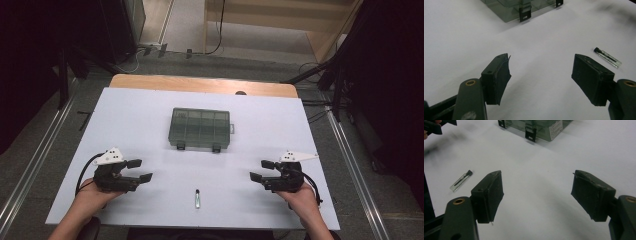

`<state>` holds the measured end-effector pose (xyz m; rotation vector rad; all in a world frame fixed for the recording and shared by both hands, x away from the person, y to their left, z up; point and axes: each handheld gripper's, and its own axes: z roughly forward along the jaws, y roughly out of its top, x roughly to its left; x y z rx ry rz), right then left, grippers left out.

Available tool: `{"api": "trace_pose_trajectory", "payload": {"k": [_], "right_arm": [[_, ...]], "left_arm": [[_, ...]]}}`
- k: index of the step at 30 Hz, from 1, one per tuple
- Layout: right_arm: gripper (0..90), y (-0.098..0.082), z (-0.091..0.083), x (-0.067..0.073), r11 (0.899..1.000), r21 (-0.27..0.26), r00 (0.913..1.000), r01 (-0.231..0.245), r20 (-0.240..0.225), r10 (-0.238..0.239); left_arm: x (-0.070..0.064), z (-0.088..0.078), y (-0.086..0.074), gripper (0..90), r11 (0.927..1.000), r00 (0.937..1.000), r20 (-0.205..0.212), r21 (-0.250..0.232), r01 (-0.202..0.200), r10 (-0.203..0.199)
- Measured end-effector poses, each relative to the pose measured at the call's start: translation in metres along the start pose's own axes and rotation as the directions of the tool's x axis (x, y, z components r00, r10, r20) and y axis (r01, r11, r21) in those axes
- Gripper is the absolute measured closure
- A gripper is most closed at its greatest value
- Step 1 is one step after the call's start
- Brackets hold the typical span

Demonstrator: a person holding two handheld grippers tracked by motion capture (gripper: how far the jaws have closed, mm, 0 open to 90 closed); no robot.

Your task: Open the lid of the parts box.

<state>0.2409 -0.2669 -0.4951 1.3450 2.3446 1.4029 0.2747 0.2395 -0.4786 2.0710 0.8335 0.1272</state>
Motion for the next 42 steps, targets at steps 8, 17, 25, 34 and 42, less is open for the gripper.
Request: {"api": "trace_pose_trajectory", "payload": {"k": [8,17,25,34,42], "right_arm": [[26.3,0.0004,0.0018,-0.0005,1.0,0.004,0.9999,-0.007,-0.009,0.007],[26.4,0.0005,0.0016,-0.0006,1.0,0.001,1.0,0.001,-0.002,-0.001],[26.3,0.0001,0.0013,-0.0011,1.0,-0.005,1.0,0.003,-0.006,-0.003],[26.4,0.0002,0.0019,-0.0013,1.0,-0.004,1.0,-0.003,-0.008,0.003],[26.4,0.0001,0.002,-0.0022,1.0,-0.006,1.0,-0.007,-0.003,0.007]], "left_arm": [[0.0,0.0005,-0.0002,30.1,1.0,1.0,0.002,0.005,0.004,-0.004],[0.0004,0.0008,-0.0004,30.1,0.9999,0.9999,-0.002,0.007,0.012,-0.012],[-0.0001,0.0014,-0.0002,30.1,0.9999,1.0,-0.001,0.012,0.008,-0.008],[0.0003,0.0024,-0.0005,30.1,0.9998,0.9999,-0.004,0.016,0.014,-0.013],[0.0011,0.0032,-0.001,30.1,0.9997,0.9998,-0.006,0.019,0.018,-0.018]]}}
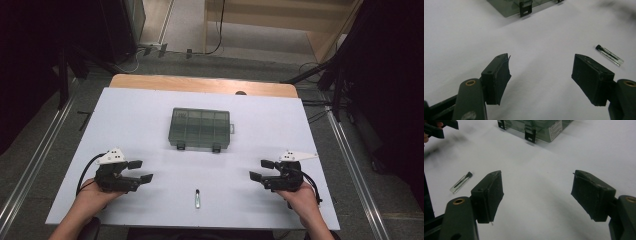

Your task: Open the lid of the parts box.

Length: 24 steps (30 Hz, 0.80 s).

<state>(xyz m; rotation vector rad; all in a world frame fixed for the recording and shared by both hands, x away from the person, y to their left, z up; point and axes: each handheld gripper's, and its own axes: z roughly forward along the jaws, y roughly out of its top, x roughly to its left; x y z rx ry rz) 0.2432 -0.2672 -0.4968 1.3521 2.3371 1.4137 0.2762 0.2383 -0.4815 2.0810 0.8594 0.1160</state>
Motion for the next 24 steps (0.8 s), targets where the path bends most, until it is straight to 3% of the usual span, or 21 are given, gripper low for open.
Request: {"api": "trace_pose_trajectory", "payload": {"k": [19,24], "right_arm": [[25.9,0.0023,-0.0006,-0.0017,1.0,-0.002,0.9999,-0.004,0.009,0.004],[24.4,0.0054,0.0,-0.0051,1.0,-0.019,0.9996,-0.024,0.014,0.024]], "left_arm": [[0.0006,0.0,0.0001,30.0,1.0,1.0,-0.001,0.002,0.001,-0.001],[0.0005,-0.0012,0.0,30.1,1.0,1.0,0.002,0.0,0.001,-0.001]]}}
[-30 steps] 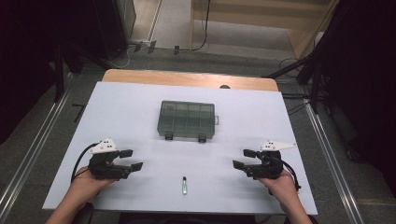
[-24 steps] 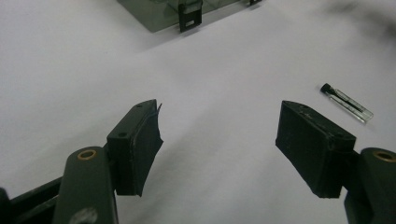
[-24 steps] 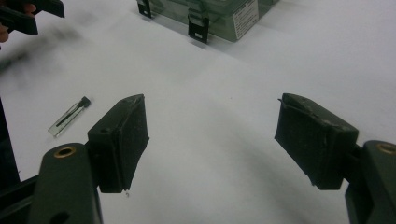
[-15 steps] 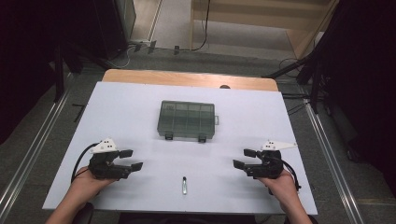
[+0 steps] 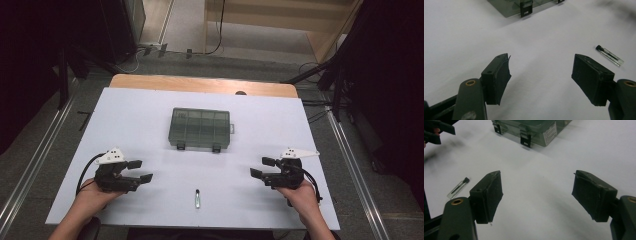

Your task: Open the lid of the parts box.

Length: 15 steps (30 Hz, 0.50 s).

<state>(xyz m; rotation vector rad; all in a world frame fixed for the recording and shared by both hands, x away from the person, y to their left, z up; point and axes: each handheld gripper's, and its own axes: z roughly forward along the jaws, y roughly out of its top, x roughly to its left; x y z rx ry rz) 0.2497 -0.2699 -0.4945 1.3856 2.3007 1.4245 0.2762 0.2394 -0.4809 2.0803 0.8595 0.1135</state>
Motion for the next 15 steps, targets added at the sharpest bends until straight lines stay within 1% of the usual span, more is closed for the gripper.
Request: {"api": "trace_pose_trajectory", "payload": {"k": [3,5,11,13,15], "right_arm": [[22.4,0.005,-0.001,-0.002,1.0,-0.013,0.9997,-0.012,0.02,0.012],[21.8,0.008,-0.001,-0.002,1.0,-0.019,0.9996,-0.015,0.022,0.016],[21.4,0.017,0.002,-0.002,1.0,-0.015,0.9995,0.002,0.031,-0.001],[21.4,0.02,0.003,-0.002,1.0,-0.011,0.9994,-0.004,0.033,0.004],[21.7,0.023,0.005,-0.003,1.0,-0.012,0.9993,0.007,0.038,-0.006]], "left_arm": [[0.0,0.0,0.0,30.1,1.0,1.0,-0.002,0.001,-0.002,0.002],[-0.001,0.0,0.0,30.1,1.0,1.0,-0.002,0.0,-0.003,0.003],[-0.001,0.0,0.0,30.1,1.0,1.0,-0.001,-0.003,0.001,-0.001],[-0.001,0.0,0.0,30.0,1.0,1.0,-0.001,-0.001,0.0,0.0],[-0.001,0.0,0.0,30.1,1.0,1.0,-0.001,0.0,0.0,0.0]]}}
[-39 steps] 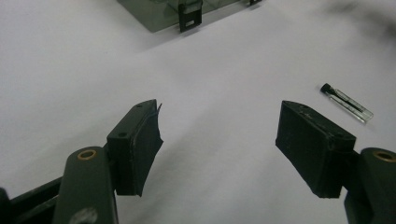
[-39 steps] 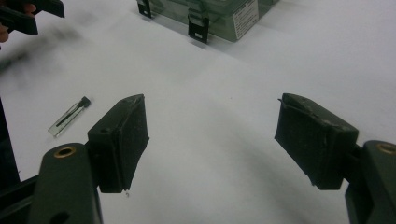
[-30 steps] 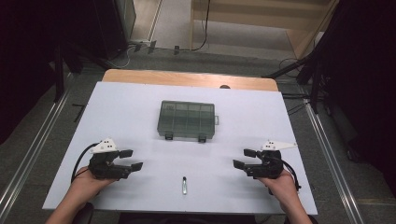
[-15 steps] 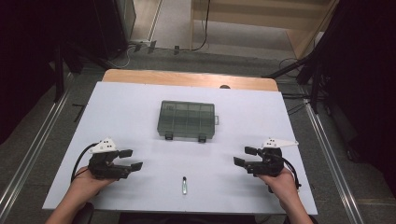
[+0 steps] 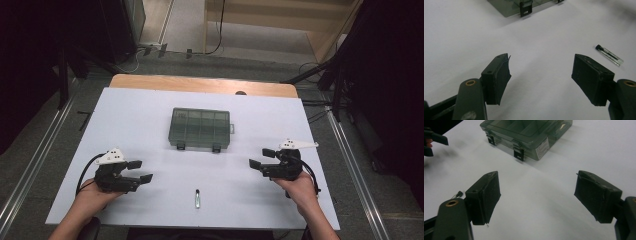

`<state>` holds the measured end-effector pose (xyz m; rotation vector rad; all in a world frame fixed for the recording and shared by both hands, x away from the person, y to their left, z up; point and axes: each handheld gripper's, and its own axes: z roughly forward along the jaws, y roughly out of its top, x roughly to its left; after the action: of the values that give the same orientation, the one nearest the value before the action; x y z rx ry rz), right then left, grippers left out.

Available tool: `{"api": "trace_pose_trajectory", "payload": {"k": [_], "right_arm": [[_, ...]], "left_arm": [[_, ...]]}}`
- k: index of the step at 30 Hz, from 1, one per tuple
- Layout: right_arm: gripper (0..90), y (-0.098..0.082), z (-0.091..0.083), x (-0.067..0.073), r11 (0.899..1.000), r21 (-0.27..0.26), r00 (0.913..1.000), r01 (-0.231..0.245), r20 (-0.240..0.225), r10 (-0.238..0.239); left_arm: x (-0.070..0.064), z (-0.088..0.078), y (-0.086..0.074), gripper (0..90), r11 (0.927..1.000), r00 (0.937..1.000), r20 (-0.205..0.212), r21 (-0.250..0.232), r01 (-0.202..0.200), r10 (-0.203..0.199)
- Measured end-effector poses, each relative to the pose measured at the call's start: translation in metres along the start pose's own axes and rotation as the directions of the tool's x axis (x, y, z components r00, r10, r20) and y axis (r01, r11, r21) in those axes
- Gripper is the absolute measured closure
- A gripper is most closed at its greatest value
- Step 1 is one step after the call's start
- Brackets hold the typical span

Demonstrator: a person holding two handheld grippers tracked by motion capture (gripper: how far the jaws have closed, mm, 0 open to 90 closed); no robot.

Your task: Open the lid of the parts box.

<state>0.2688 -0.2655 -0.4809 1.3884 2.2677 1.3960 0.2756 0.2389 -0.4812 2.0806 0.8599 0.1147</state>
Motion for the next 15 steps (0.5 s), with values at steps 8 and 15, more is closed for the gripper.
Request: {"api": "trace_pose_trajectory", "payload": {"k": [8,15], "right_arm": [[22.7,0.01,0.007,-0.001,1.0,0.004,1.0,0.003,-0.002,-0.003],[23.8,0.021,0.016,-0.001,1.0,0.009,1.0,0.009,0.0,-0.009]], "left_arm": [[0.0,0.0,0.0,30.1,1.0,1.0,0.003,-0.001,0.0,0.0],[0.0,0.0,0.0,30.1,1.0,1.0,0.006,-0.001,0.0,0.0]]}}
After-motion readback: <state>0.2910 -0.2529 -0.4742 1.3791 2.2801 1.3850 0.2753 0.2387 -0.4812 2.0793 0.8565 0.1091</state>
